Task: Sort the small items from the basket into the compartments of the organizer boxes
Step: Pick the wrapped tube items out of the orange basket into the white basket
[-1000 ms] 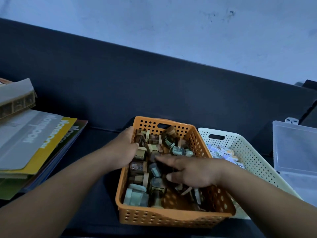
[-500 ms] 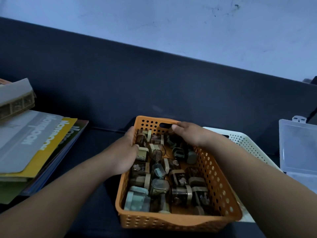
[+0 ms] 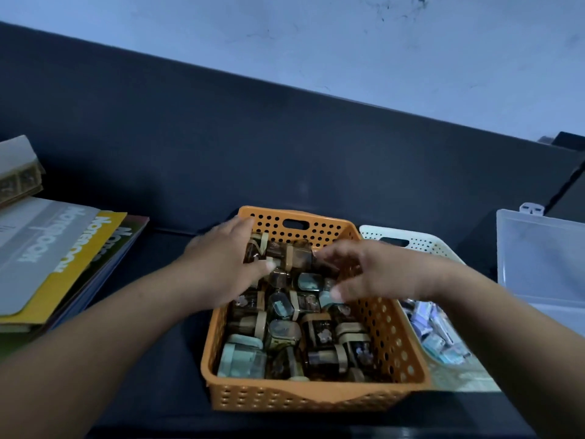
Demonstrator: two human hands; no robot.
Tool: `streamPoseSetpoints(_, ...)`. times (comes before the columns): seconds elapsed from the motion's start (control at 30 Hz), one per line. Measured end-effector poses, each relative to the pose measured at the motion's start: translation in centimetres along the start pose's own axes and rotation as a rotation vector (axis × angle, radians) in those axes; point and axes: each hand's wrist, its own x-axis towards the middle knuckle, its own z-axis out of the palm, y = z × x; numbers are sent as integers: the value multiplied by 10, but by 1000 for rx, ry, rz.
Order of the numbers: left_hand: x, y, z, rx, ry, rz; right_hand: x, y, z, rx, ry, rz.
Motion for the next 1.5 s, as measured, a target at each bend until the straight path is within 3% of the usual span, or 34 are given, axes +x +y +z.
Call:
streamPoseSetpoints(0.07,-3,13,-6,65,-66,70,-4,-4,8,-182,-27,35)
streamPoseSetpoints(0.17,-5,25,-2,177,-167,118,9,-3,11,-378,142,43)
streamPoseSetpoints(0.27,-1,21,10,278,-124,122,45,9,0,-525,254,63)
streamPoseSetpoints(0.5,-4,7,15,-137,50,65,117,14,-9,-741,129,181)
streamPoseSetpoints(0.8,3,1,23,-164,100,85,145,19,-7,-731,23,326)
streamPoseSetpoints(1.03,4,4,23,-112,101,80,141,19,-5,-714,16,286)
streamPoseSetpoints(1.17,2,6,22,-117,90,65,123,18,-6,-647,193,170)
streamPoseSetpoints(1.37,2,8,19,-52,72,-13,58,25,-30,-308,585,46)
streamPoseSetpoints(1.5,3,12,18,3,59,-67,16,52,-34,-281,659,133)
